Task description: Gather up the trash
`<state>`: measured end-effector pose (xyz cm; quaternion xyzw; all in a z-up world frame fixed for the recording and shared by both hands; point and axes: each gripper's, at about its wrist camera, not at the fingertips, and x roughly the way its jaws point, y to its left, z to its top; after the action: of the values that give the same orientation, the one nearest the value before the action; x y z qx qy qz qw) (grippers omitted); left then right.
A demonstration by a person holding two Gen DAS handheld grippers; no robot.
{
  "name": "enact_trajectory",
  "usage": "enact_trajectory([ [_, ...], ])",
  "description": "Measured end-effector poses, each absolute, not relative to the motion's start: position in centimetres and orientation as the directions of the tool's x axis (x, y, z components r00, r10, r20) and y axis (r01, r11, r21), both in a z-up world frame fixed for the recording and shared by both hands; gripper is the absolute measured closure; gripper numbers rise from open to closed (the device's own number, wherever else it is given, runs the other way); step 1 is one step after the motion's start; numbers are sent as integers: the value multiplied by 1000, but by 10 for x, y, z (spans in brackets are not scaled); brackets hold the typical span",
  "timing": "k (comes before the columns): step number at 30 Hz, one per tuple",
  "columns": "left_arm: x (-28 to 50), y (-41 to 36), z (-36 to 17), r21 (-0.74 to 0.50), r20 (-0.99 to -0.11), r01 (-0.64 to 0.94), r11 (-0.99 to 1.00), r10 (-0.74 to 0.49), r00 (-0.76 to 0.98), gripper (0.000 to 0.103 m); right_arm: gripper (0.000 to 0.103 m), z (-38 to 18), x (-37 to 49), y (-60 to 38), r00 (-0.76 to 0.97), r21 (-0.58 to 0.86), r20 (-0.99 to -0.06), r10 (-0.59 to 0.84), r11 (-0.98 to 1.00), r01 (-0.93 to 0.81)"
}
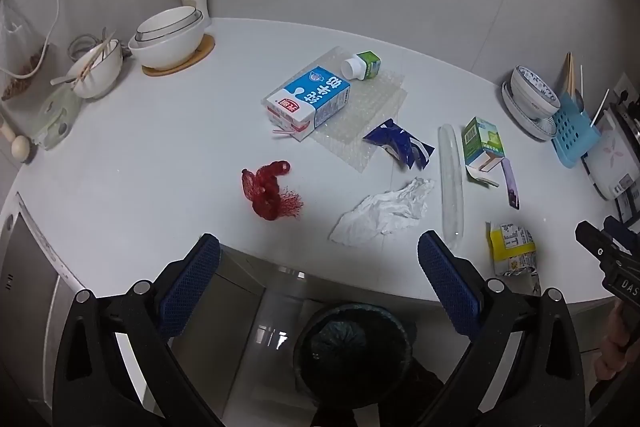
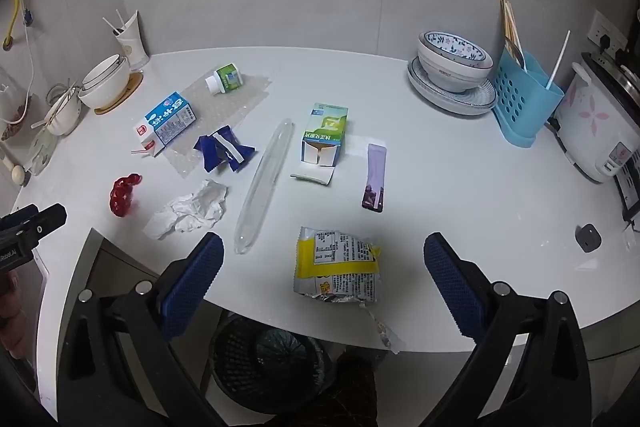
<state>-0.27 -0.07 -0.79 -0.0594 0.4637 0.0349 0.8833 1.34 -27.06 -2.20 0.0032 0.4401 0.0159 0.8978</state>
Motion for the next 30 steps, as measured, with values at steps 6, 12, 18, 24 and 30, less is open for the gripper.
enact_trajectory([
  [6, -3, -3, -7, -63, -825, -119, 991, 16, 565, 6, 7, -21, 14, -269, 611, 22, -791, 33, 999, -26],
  [12, -3, -4, -6, -57, -827, -122, 991, 22, 562, 6, 7, -20, 12, -269, 616, 20, -787, 37, 999, -35],
  [18, -4, -5, -6, -62, -829, -122, 991, 17, 559, 6, 7, -20, 11, -270, 611, 28, -791, 41, 999, -31],
  [24, -4, -6, -7, -60, -832, -123, 991, 18, 555, 6, 7, -20, 11, -270, 610, 26, -791, 38, 999, -29],
  [30, -4, -9, -10, -56, -835, -121, 991, 20, 551, 6, 7, -20, 13, -272, 604, 34, -796, 41, 999, -22],
])
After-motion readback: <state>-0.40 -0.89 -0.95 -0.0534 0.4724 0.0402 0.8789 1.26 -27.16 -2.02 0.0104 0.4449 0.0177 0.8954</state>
